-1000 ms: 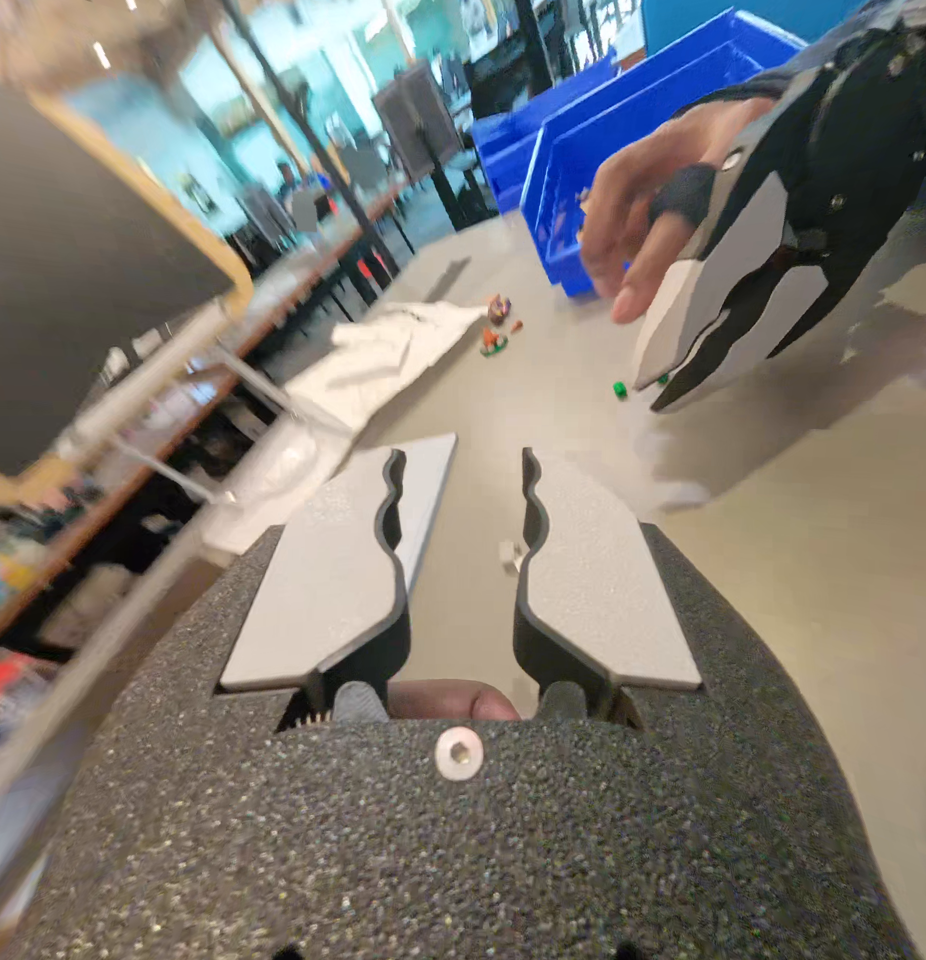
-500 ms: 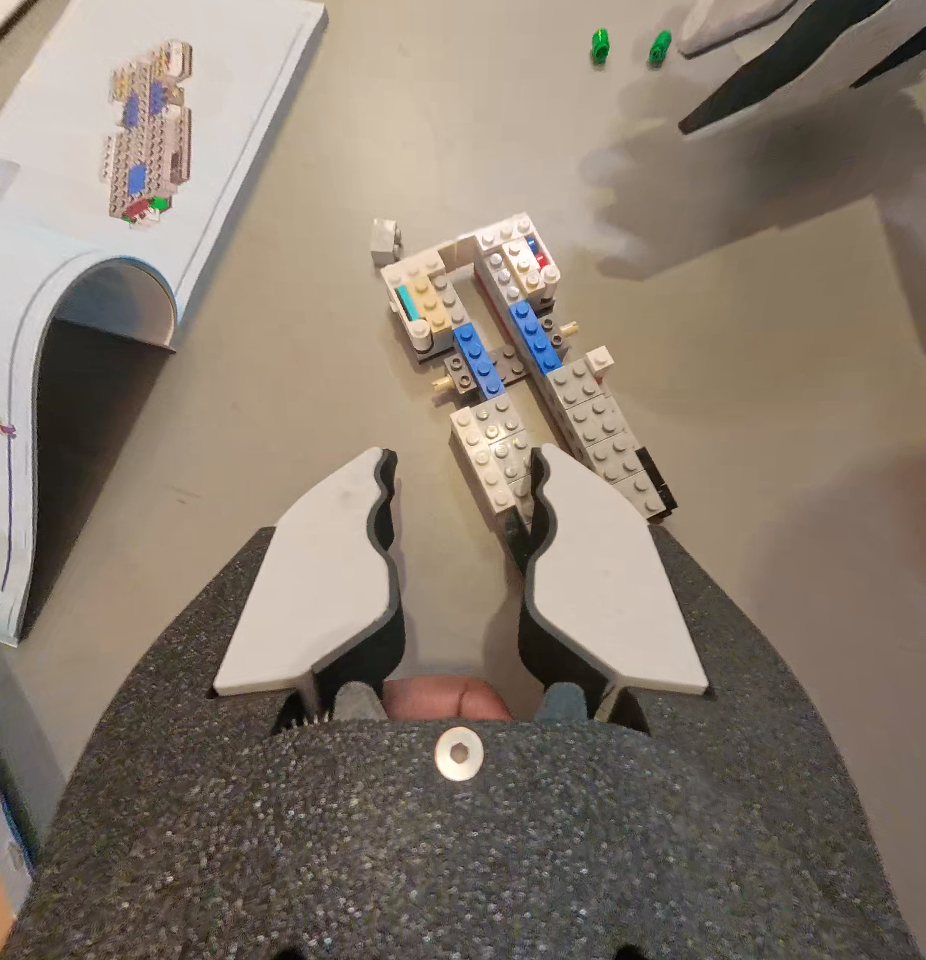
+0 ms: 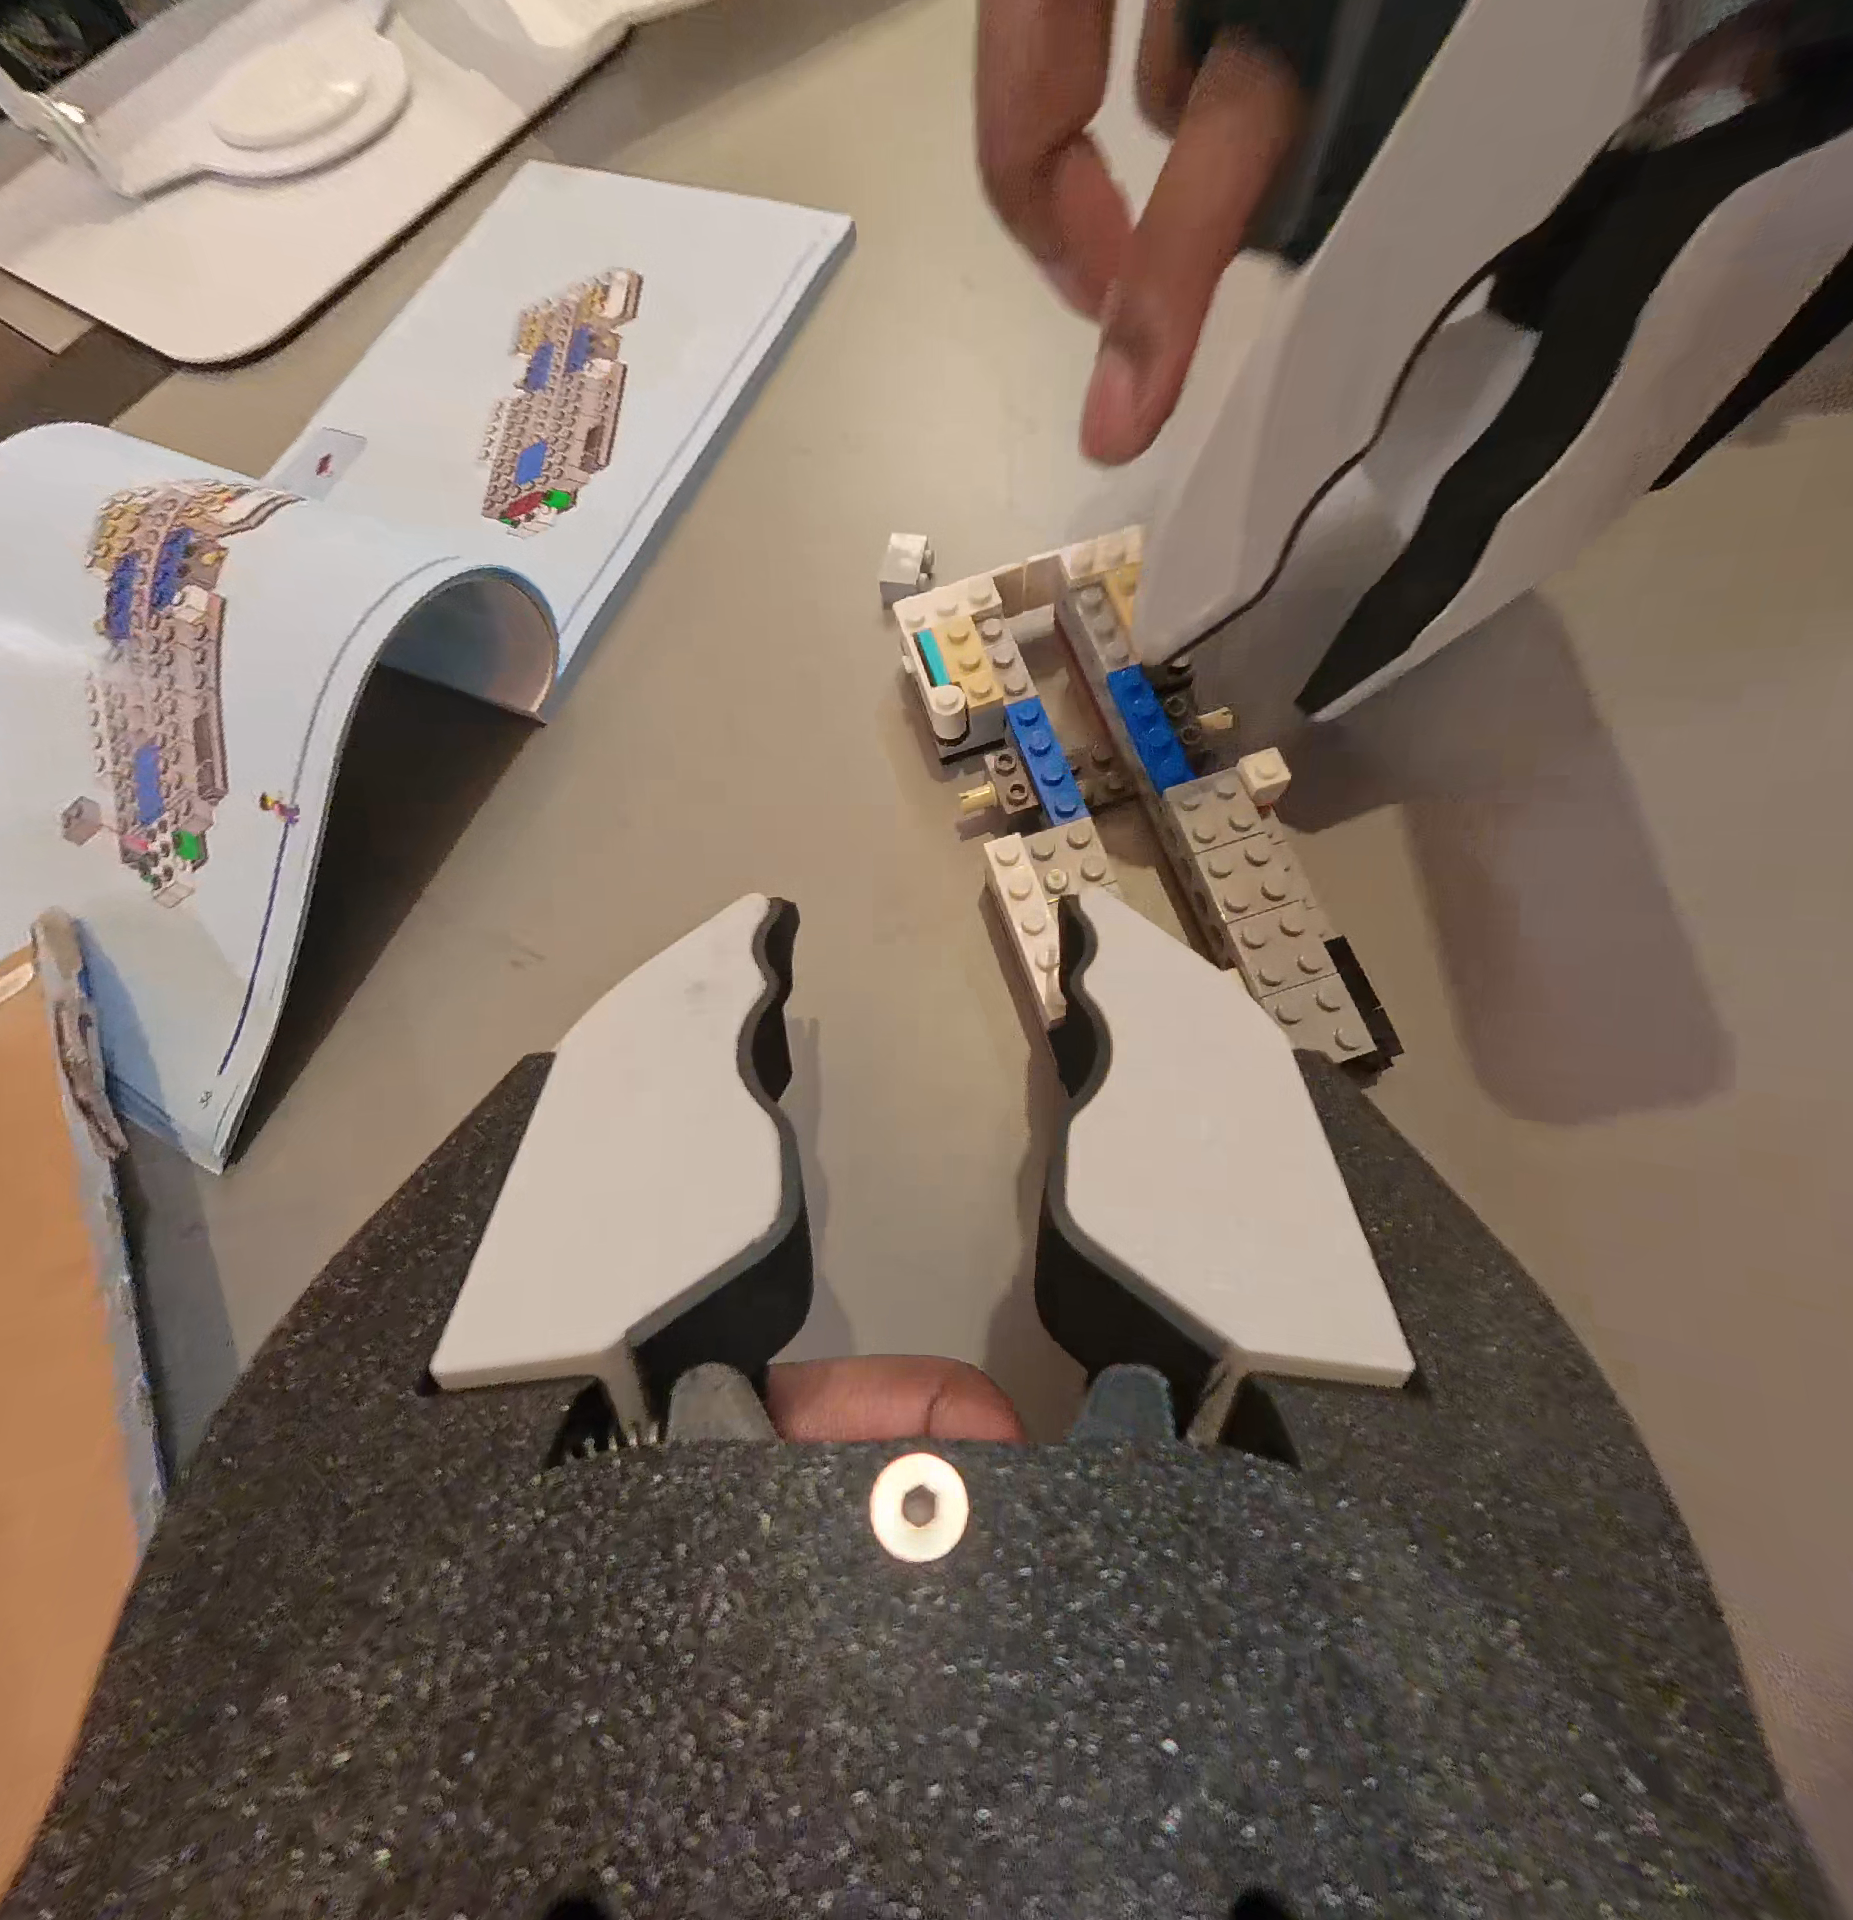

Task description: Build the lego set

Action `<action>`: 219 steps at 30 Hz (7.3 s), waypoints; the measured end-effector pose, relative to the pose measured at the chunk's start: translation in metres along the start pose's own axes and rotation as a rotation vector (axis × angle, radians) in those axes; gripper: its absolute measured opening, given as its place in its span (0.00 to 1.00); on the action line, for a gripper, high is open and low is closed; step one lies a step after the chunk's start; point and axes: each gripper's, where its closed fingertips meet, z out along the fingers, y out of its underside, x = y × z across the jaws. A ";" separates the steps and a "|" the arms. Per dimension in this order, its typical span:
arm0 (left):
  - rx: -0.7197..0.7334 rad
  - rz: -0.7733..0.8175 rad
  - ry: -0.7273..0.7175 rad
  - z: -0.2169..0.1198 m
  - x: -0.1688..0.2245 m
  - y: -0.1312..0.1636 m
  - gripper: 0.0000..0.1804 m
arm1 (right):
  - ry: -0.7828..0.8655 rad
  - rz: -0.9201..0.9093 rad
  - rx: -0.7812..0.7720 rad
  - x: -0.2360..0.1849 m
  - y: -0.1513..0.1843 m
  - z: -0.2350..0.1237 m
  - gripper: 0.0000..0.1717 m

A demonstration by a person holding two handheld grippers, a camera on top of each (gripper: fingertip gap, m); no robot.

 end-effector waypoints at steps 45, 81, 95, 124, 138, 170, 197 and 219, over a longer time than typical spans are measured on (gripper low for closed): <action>0.139 -0.019 -0.062 -0.013 -0.007 0.000 0.27 | -0.308 -0.008 -0.089 -0.021 0.021 0.016 0.15; 0.197 -0.049 0.011 -0.007 0.006 -0.016 0.27 | 0.036 0.084 -0.175 0.031 0.045 -0.048 0.15; 0.520 -0.120 -0.052 0.000 -0.016 -0.085 0.32 | 0.357 0.293 0.106 0.086 0.008 -0.111 0.15; 0.921 0.228 0.498 -0.029 0.027 -0.175 0.26 | 0.196 0.537 0.653 0.063 -0.021 -0.116 0.15; 0.723 0.345 0.496 -0.013 0.047 -0.152 0.24 | 0.086 0.415 0.562 0.036 -0.013 -0.097 0.15; 0.671 0.730 0.248 -0.008 0.069 -0.131 0.24 | 0.065 0.229 0.342 0.011 0.000 -0.079 0.14; 0.638 1.090 -0.227 0.006 0.069 -0.141 0.19 | 0.603 -0.262 -0.021 0.030 0.025 -0.086 0.15; 0.561 1.195 -0.184 0.007 0.079 -0.135 0.18 | 0.532 -0.472 -0.161 0.018 0.022 -0.081 0.25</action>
